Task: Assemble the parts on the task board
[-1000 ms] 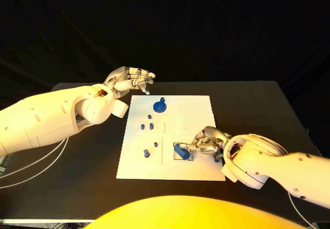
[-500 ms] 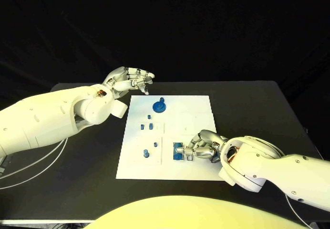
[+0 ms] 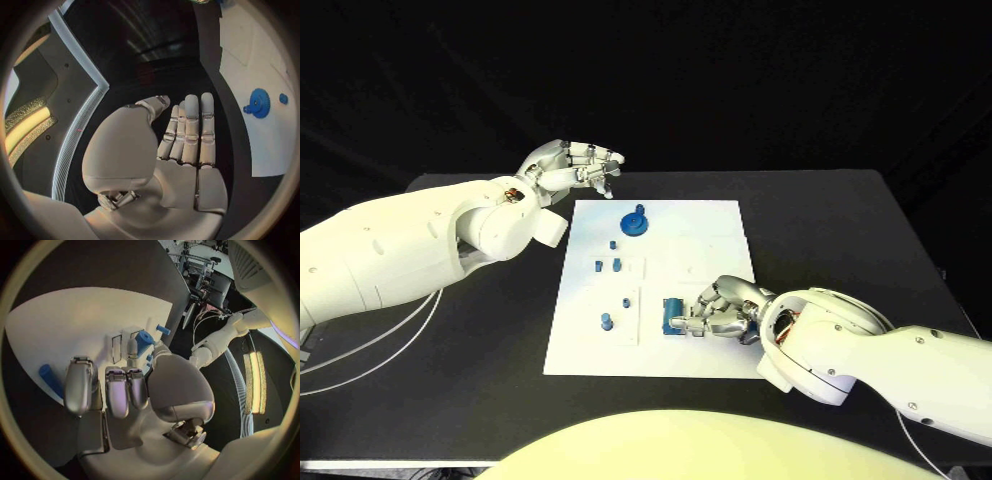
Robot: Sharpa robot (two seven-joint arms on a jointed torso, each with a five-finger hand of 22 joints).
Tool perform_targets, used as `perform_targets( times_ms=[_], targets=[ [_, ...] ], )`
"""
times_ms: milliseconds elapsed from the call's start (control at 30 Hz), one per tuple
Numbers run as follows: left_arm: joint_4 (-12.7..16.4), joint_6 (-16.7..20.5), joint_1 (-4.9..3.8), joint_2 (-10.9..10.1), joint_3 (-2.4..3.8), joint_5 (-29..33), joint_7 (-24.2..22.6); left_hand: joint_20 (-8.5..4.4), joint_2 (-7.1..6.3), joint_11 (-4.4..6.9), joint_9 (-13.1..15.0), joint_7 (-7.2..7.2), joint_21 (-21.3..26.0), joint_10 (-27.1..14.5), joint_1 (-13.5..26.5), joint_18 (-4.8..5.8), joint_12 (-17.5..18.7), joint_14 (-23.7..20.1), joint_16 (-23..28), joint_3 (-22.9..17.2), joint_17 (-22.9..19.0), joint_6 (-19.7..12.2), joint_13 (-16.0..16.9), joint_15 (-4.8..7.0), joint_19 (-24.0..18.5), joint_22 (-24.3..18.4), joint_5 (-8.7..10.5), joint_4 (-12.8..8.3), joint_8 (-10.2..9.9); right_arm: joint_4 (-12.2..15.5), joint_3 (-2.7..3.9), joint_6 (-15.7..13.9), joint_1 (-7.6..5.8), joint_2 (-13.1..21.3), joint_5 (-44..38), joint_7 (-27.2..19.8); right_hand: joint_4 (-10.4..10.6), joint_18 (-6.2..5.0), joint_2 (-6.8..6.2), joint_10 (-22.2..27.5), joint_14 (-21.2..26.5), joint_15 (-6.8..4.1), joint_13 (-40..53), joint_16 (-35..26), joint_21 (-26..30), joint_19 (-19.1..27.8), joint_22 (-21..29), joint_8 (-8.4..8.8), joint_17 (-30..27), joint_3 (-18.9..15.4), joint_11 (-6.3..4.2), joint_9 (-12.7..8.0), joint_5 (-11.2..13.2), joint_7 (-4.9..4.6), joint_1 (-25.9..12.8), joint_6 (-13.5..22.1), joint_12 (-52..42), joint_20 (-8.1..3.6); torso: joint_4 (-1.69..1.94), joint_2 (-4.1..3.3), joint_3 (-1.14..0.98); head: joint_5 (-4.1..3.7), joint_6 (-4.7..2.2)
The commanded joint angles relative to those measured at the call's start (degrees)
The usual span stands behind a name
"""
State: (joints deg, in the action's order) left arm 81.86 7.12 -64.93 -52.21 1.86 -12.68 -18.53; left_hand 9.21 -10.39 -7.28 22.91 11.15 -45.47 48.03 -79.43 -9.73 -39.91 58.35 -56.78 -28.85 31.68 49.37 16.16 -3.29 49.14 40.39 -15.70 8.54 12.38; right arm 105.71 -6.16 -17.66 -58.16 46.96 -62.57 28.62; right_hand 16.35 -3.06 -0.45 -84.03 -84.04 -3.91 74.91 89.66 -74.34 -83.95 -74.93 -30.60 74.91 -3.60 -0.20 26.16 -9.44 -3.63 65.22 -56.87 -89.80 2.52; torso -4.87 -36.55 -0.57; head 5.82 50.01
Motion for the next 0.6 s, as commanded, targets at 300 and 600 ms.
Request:
perform_targets(
  times_ms=[300,600],
  targets=[
    [0.1,-0.7,-0.04,0.1,0.03,-0.1,-0.2,0.04,0.20,0.01,0.0,-0.04,0.1,-0.4,-0.1,-0.78,-0.1,-0.3,0.0,0.0,0.1,-0.5,-0.1,-0.13,0.3,-0.1,-0.13,0.4,0.0,-1.2,-0.10,0.8,0.10,-0.9,-1.9,-0.2,-0.2,0.41,0.08,-6.0,-5.7,-0.39,15.1,-0.1,-0.5,-2.4,-11.6,0.77,13.8,3.2,-0.64,-0.5,-0.4,0.34,7.5,0.0,-0.2,-0.56,0.00,-0.02,-0.04,-0.24,-0.01],
    [0.1,-0.7,-0.04,0.0,0.03,-0.2,0.0,0.04,0.26,0.00,-0.1,-0.03,0.2,-0.4,-0.1,-0.78,-0.1,-0.3,0.0,0.1,0.1,-0.6,-0.1,-0.14,0.3,-0.2,-0.13,0.5,0.0,-2.6,-0.13,0.6,0.25,-1.1,-3.2,0.0,0.0,0.53,0.77,-6.0,-5.8,-0.51,15.1,0.0,-1.2,-2.6,-11.7,0.81,14.1,4.4,-0.81,-0.6,-0.4,0.57,8.3,-0.4,-0.2,-0.64,0.03,-0.04,-0.05,-0.26,-0.01]
  ],
)
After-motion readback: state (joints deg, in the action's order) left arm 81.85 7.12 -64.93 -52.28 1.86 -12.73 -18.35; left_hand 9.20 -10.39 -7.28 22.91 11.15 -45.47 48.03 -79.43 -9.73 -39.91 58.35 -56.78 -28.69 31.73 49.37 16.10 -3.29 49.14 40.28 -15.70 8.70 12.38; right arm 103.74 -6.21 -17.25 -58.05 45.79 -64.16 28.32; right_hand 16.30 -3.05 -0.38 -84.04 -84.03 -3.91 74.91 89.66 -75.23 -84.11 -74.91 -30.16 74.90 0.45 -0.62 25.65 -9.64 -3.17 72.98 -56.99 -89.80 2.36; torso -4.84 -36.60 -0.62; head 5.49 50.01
